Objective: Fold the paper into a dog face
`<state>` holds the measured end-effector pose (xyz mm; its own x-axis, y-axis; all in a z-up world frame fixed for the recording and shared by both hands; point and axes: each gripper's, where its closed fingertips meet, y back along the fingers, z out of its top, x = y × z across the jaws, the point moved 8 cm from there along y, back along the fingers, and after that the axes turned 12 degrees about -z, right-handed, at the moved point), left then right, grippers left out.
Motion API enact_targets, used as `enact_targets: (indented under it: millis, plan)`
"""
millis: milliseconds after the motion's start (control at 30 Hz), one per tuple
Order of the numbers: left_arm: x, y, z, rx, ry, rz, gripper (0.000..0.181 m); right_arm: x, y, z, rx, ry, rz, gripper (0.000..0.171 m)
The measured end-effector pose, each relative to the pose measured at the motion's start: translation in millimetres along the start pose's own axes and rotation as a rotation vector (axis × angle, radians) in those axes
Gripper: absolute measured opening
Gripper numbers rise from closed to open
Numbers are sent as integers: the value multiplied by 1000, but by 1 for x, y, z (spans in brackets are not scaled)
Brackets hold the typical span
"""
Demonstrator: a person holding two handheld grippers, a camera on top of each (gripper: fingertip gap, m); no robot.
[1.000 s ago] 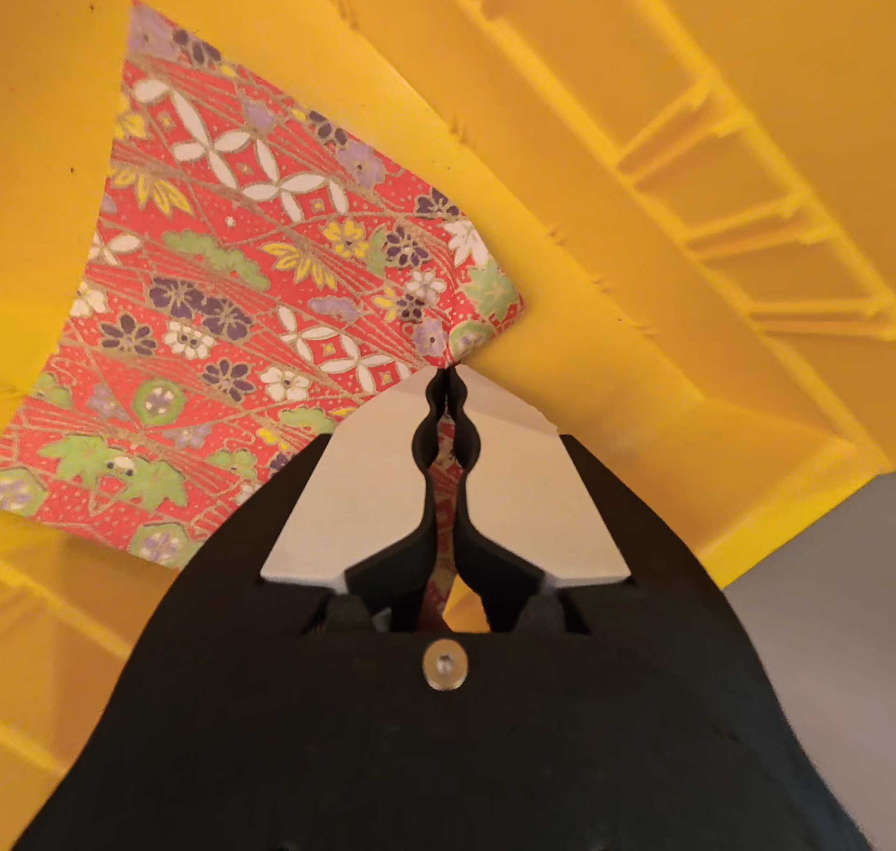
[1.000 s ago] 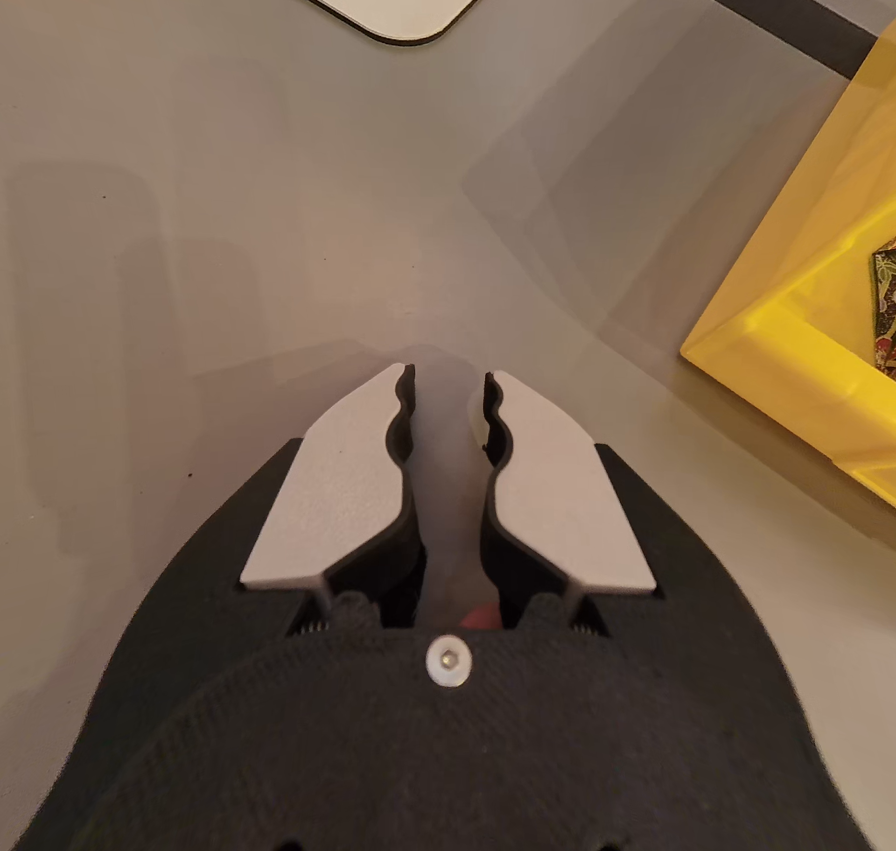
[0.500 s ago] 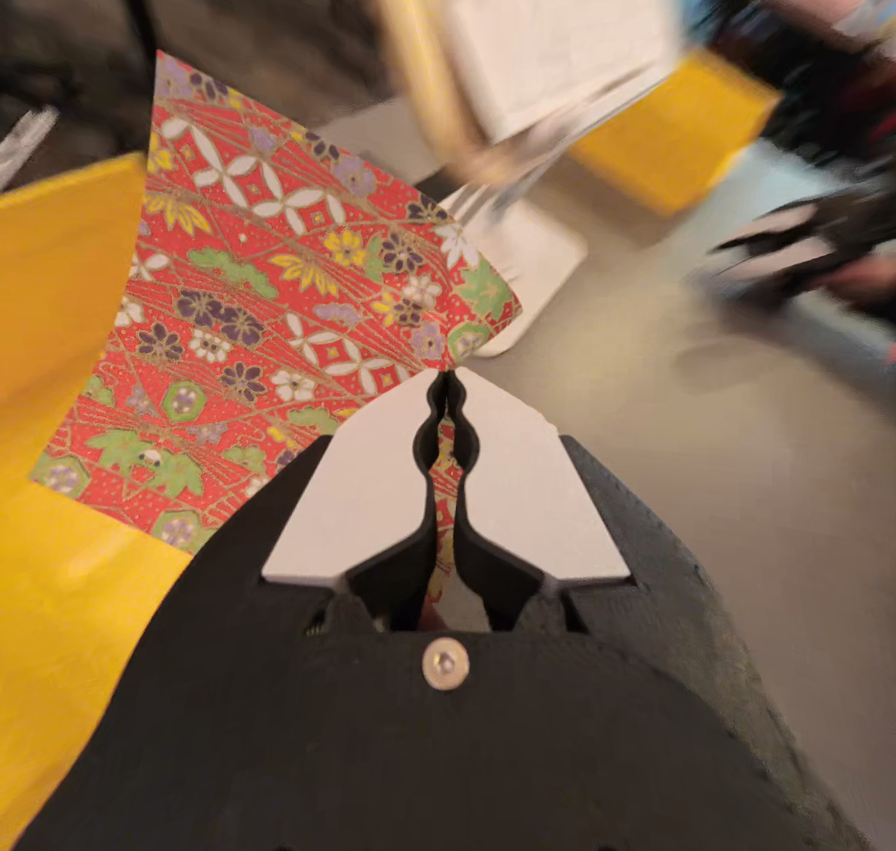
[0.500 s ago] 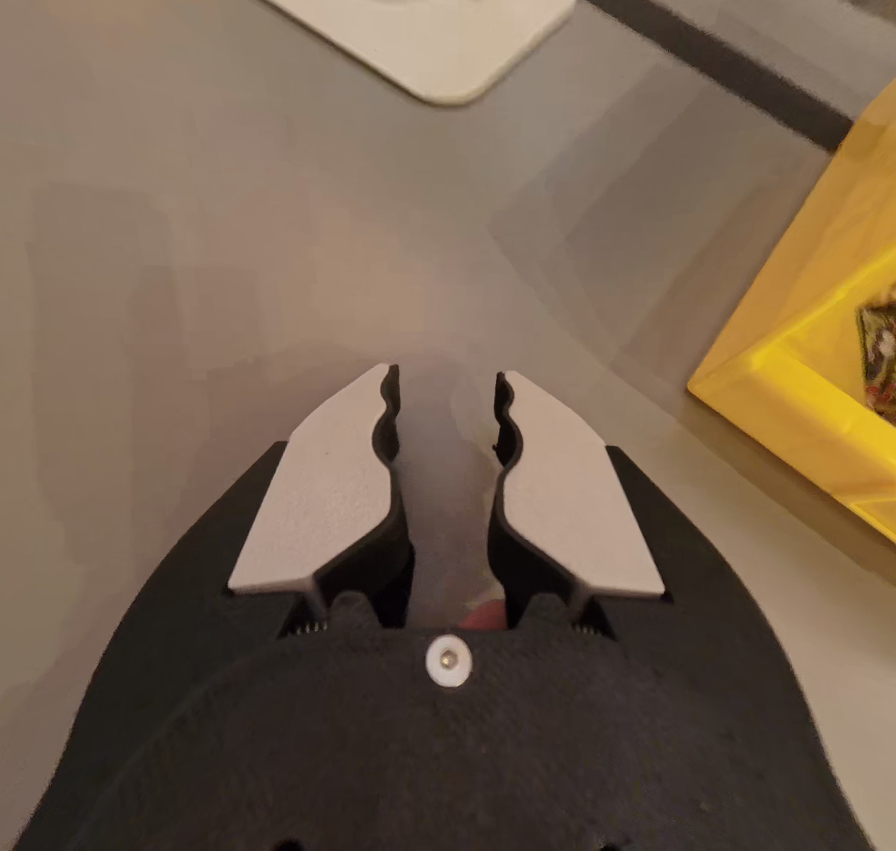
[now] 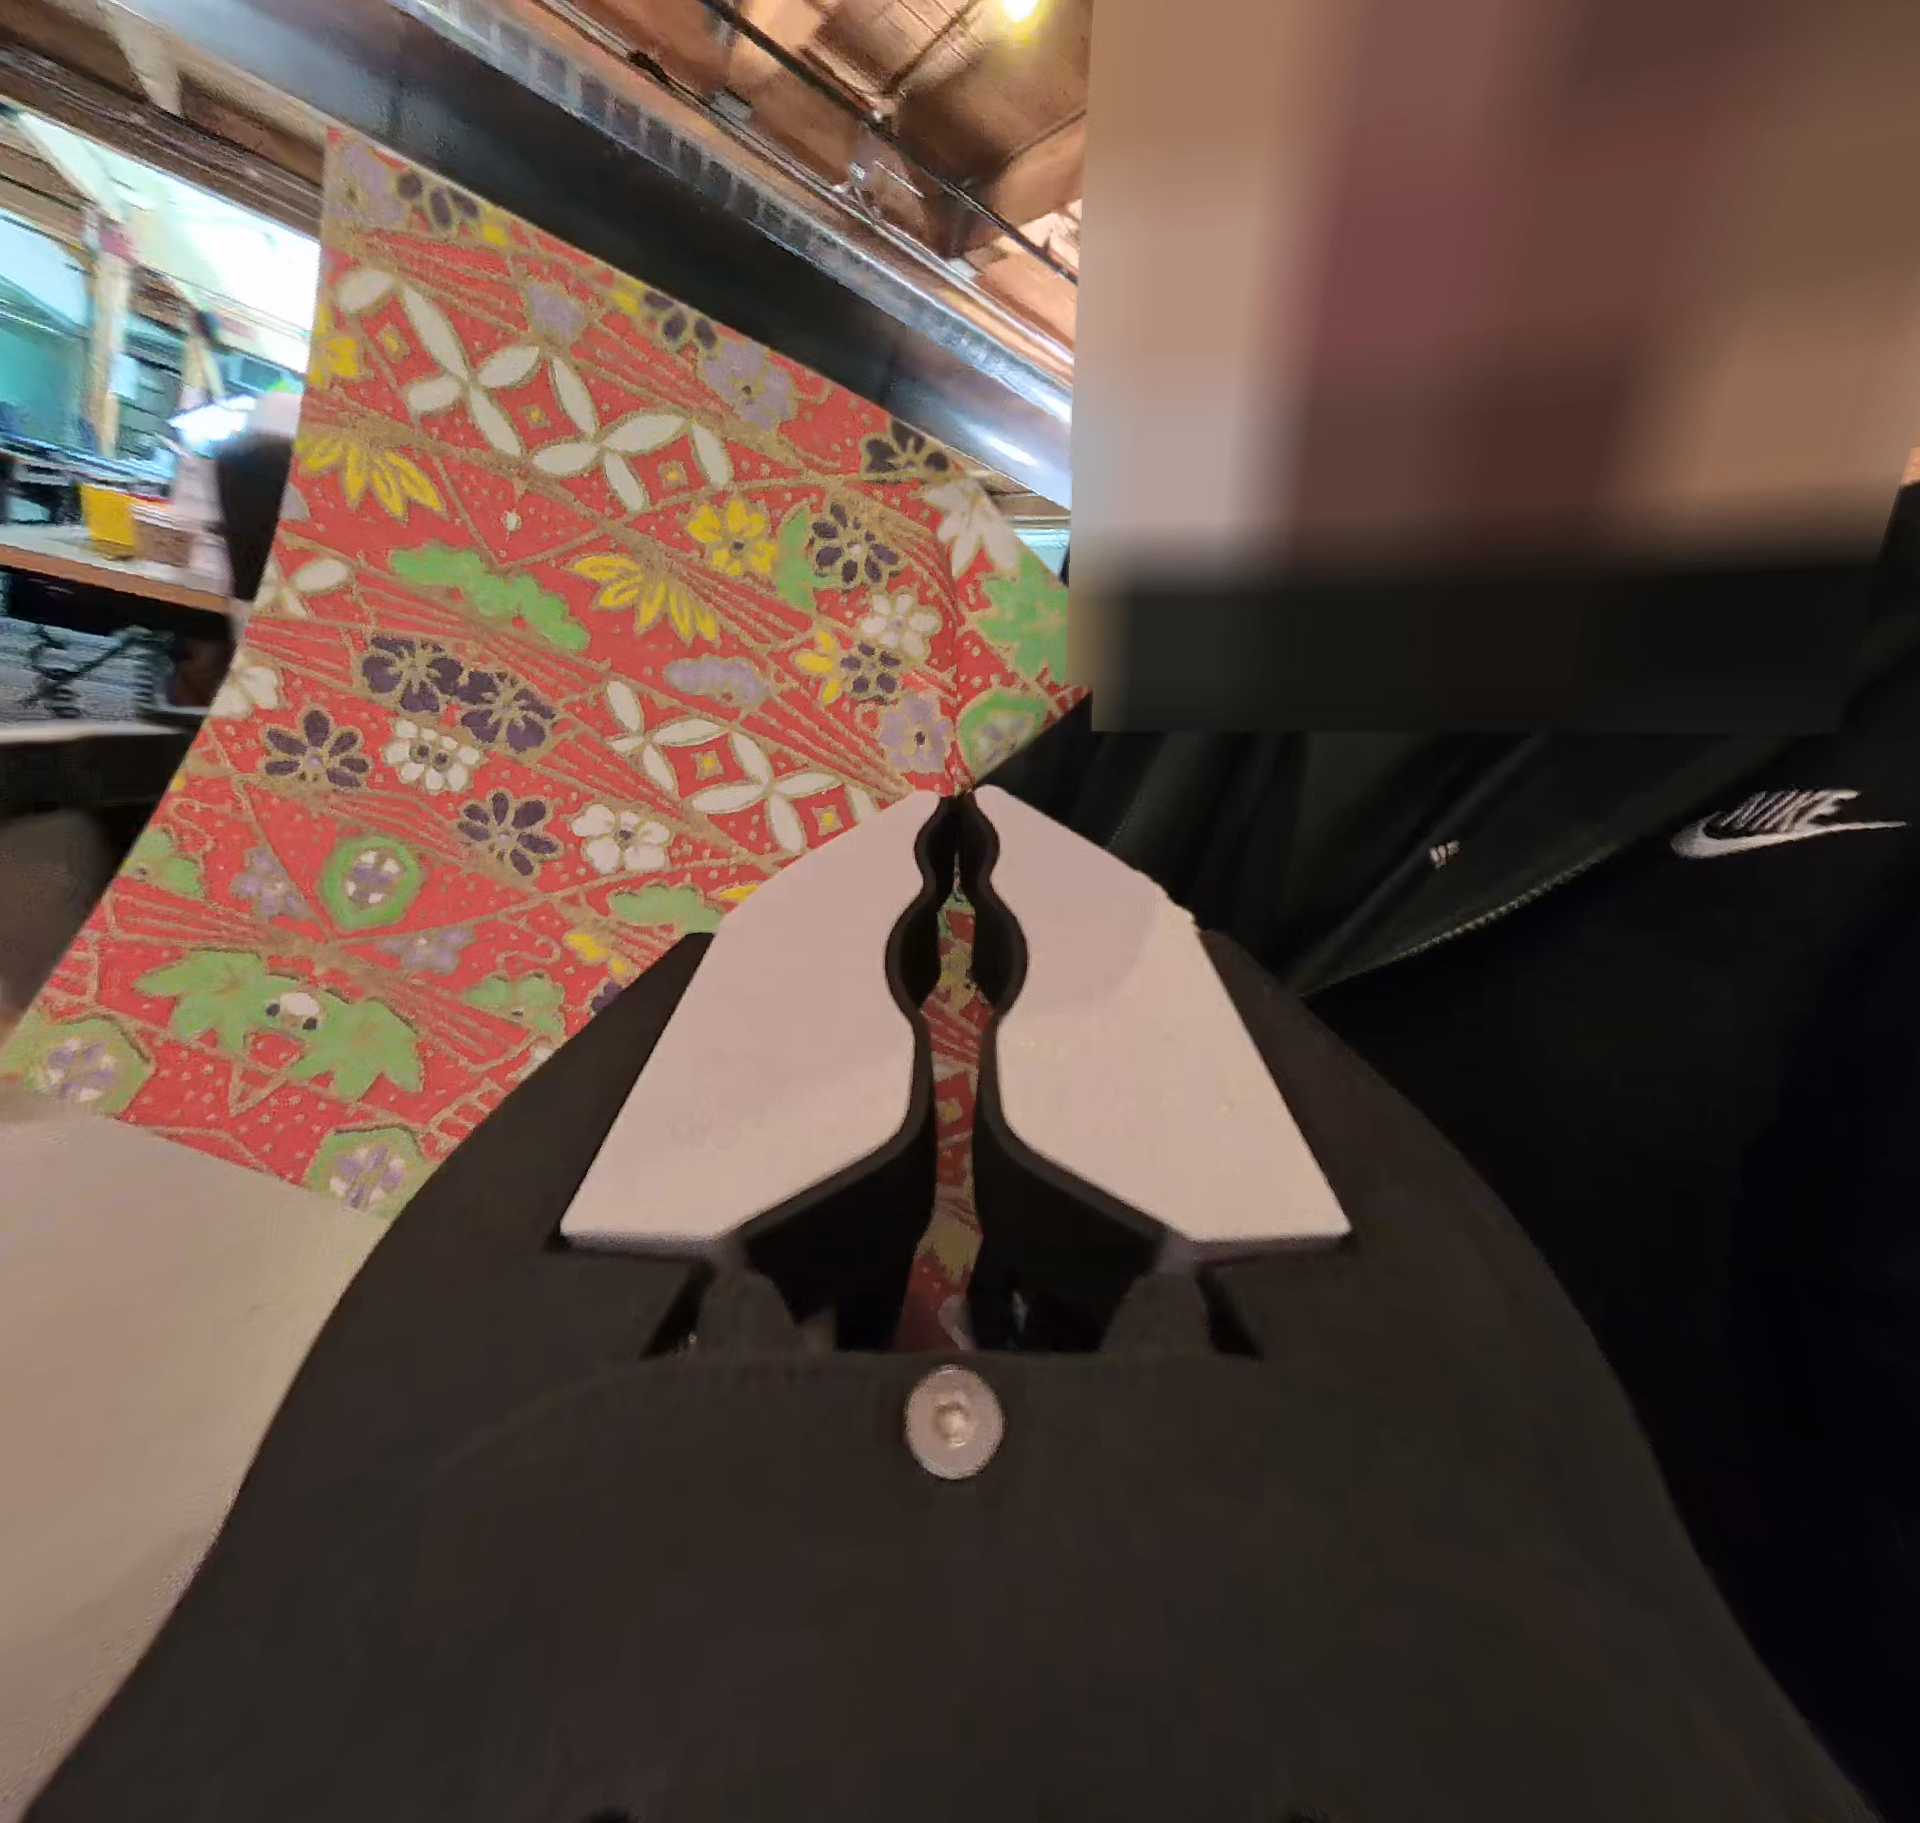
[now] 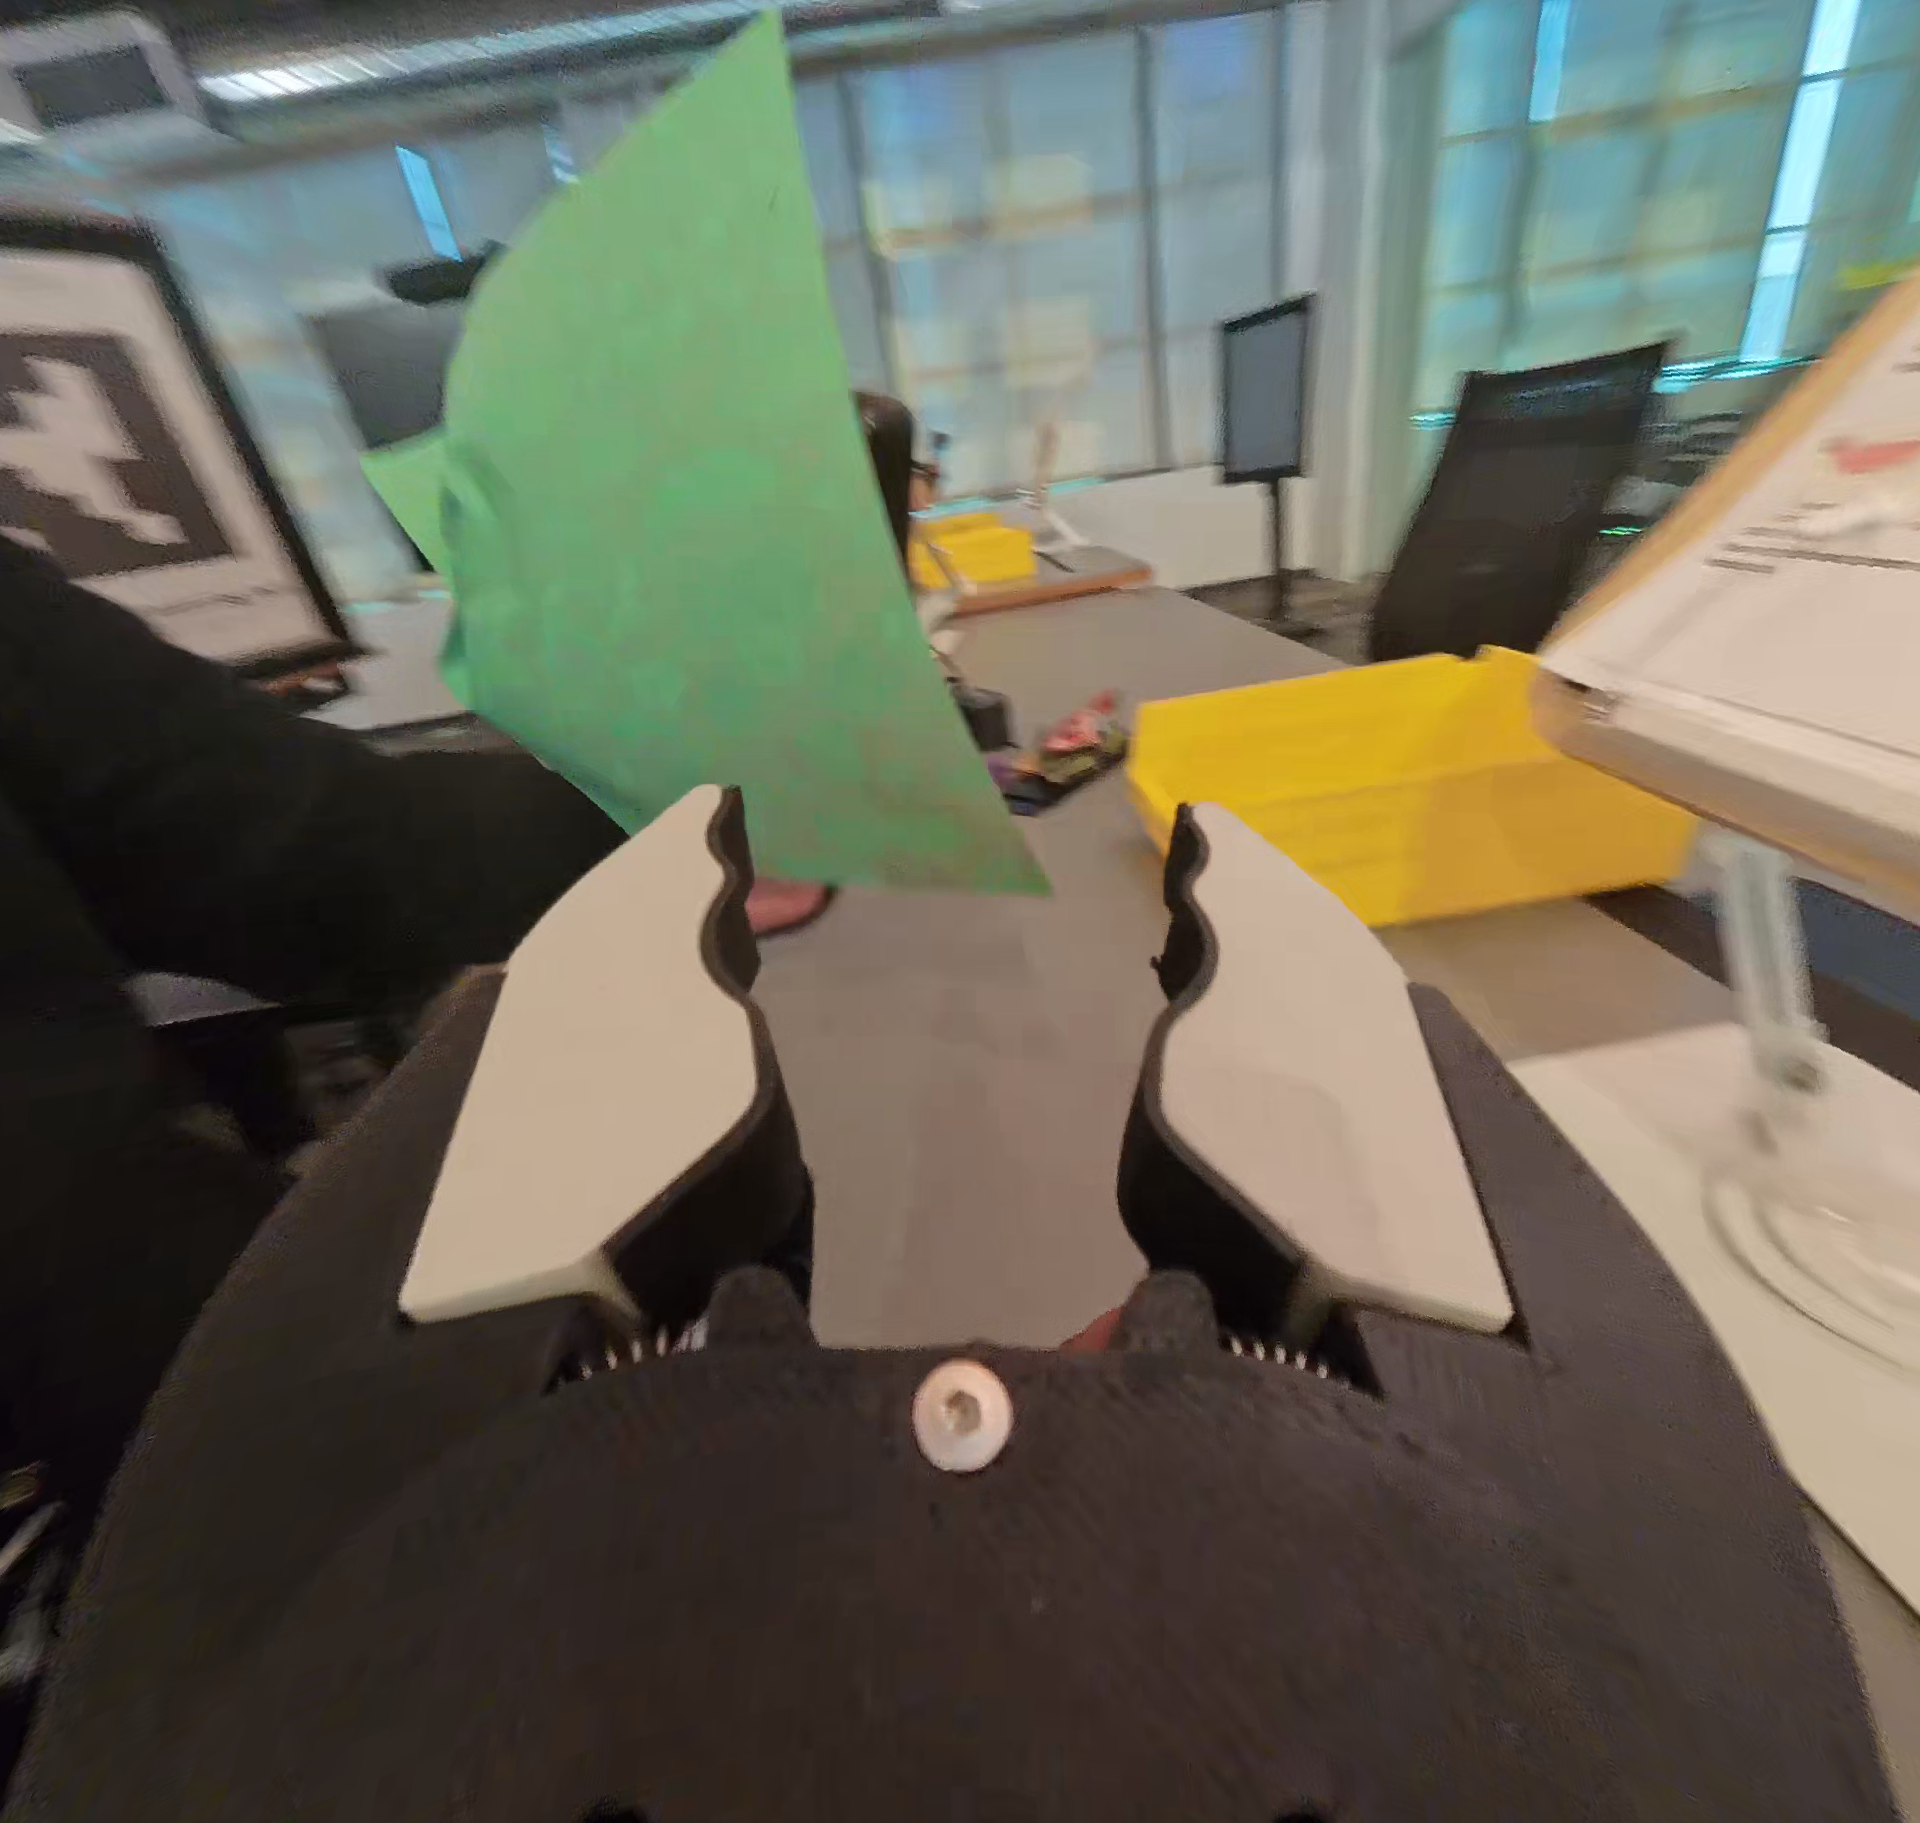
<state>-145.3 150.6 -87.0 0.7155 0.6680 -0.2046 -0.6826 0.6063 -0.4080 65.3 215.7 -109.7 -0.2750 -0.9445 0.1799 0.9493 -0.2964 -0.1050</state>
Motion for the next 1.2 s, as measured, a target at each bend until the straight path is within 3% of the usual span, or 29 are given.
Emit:
enact_targets:
  millis: [33,133,200,233,367,433,567,667,733,800,1000,1200]
  plan:
    - [2,-6,-5,-5,12,-22,0,3,0,2,-11,-9,54,77]
    - [5,-13,-10,-68,37,-80,0,18,3,3,-3,-19,187,58]
    - [9,-13,-15,-77,56,-76,0,25,4,0,9,19,197,7]
    - [11,-11,-17,-74,60,-59,6,27,6,0,13,25,183,2]
    - [15,11,-16,-116,24,124,32,23,23,2,-7,-86,87,0]
    - [17,20,-15,-112,-9,263,58,21,30,-3,4,-89,-3,0]
    - [19,20,-16,-79,-73,411,81,19,39,-14,50,-120,-134,0]
    - [28,20,-14,-11,-153,566,59,21,42,-20,58,-145,-141,0]
    - [32,20,-15,19,-161,640,20,20,44,-24,57,-167,-152,0]
    - [33,23,-16,73,-180,711,0,19,47,-27,76,-185,-165,0]
    - [44,42,-25,10,-4,747,0,18,51,-30,112,-225,-176,0]
    - [62,77,-49,-50,186,888,0,-8,68,-52,239,-315,-294,0]
